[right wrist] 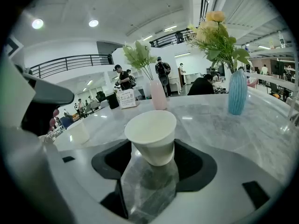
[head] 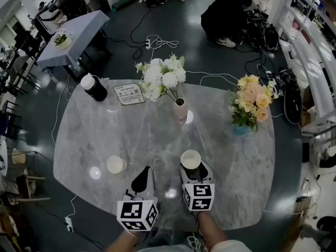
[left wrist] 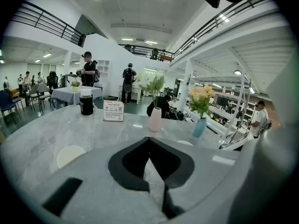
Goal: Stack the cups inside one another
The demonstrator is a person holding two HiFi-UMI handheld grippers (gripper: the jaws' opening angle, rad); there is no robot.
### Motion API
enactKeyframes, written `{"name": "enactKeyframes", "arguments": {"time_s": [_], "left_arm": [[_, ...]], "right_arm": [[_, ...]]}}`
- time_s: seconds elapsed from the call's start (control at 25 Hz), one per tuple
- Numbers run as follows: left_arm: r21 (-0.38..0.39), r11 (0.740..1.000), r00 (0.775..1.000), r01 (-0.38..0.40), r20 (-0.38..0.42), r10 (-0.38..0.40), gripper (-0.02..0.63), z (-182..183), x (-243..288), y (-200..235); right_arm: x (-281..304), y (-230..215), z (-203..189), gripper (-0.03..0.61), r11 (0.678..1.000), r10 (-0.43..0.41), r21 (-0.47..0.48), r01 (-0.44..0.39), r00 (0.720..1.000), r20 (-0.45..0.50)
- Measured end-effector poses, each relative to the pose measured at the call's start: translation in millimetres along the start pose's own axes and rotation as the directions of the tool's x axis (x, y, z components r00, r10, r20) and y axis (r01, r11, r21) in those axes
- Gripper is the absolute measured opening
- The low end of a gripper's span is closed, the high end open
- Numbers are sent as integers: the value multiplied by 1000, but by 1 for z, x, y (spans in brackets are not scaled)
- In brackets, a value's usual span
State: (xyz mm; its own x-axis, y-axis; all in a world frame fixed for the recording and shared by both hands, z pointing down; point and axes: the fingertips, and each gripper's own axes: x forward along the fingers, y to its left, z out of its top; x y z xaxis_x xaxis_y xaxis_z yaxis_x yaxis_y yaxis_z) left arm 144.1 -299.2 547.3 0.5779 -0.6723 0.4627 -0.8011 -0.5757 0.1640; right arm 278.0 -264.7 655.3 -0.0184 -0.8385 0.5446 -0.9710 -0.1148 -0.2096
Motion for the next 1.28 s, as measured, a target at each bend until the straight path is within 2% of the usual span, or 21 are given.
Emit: {"name": "enactKeyframes", "arguments": {"time_s": [0.72,1.28], "left_arm": [[-32,999,999,-39,20,39,-3,5,-17,21],[-35,996,993,-81,82,84,-3,9,-77,46]], "right_arm": [[-8,4,11,241,999,-34,-17,34,999,31],[-47,37,34,241,997,-20,-75,25,997,70]]}}
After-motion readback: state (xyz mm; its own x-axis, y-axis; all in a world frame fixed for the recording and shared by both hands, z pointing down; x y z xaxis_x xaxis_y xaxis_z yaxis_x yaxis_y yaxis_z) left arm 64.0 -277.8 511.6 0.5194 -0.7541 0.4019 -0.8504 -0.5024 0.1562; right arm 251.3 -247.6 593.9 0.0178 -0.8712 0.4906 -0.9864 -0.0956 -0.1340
